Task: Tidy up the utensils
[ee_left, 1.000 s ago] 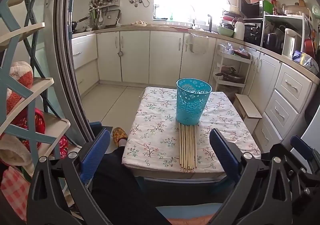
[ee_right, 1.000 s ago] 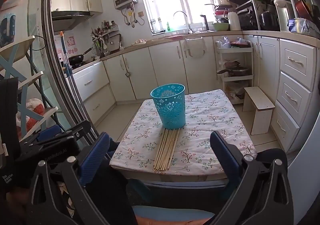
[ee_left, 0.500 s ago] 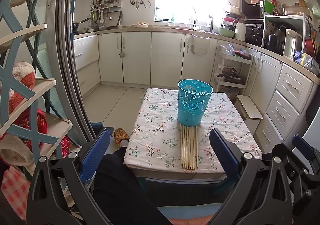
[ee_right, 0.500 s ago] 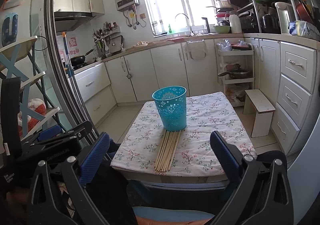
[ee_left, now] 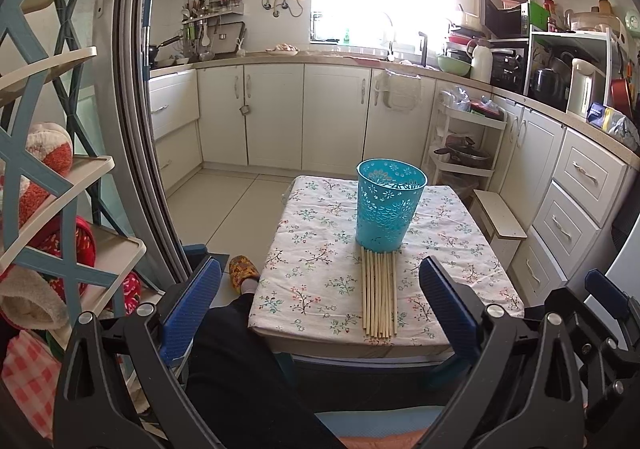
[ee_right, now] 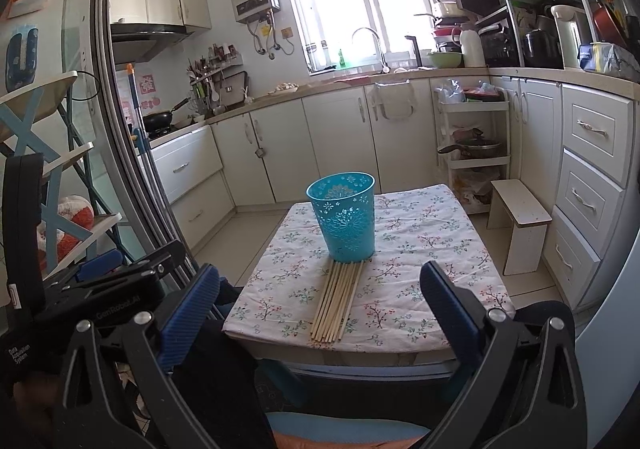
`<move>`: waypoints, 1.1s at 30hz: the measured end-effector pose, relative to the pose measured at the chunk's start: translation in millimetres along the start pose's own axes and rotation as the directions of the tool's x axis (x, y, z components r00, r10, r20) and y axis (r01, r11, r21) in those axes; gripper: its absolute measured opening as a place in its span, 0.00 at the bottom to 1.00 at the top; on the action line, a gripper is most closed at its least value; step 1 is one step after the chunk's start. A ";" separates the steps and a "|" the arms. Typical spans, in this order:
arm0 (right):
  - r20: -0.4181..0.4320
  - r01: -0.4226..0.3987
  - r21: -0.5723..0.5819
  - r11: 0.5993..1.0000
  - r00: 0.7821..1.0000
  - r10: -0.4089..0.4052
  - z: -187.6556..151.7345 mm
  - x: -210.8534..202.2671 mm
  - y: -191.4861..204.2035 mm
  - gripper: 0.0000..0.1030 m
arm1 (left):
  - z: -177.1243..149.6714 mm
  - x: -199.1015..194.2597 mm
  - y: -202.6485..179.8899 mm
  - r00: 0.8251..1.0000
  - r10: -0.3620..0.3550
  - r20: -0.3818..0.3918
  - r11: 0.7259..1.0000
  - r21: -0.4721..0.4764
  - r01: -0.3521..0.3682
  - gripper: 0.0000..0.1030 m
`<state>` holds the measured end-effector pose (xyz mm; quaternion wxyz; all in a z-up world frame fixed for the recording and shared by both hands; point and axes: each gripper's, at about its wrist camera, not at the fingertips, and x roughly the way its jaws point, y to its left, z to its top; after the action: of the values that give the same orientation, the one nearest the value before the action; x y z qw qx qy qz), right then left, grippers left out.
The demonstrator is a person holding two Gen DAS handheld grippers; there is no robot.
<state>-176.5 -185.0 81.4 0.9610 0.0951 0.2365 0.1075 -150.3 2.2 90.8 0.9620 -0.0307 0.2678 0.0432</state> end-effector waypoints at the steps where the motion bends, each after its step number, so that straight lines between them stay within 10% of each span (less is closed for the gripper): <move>1: 0.001 0.000 0.000 1.000 1.000 0.000 -1.3 0.8 -0.7 0.94 | 0.0 0.0 0.0 1.000 0.000 0.000 1.000 0.001 0.000 0.93; 33: -0.035 -0.002 -0.009 1.000 0.999 0.001 2.1 6.7 8.9 0.94 | -1.5 3.4 2.1 1.000 0.002 -0.010 1.000 -0.001 -0.002 0.93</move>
<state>-171.2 -175.1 82.5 0.9571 0.0888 0.2526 0.1110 -148.3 4.4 87.7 0.9606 -0.0311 0.2725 0.0439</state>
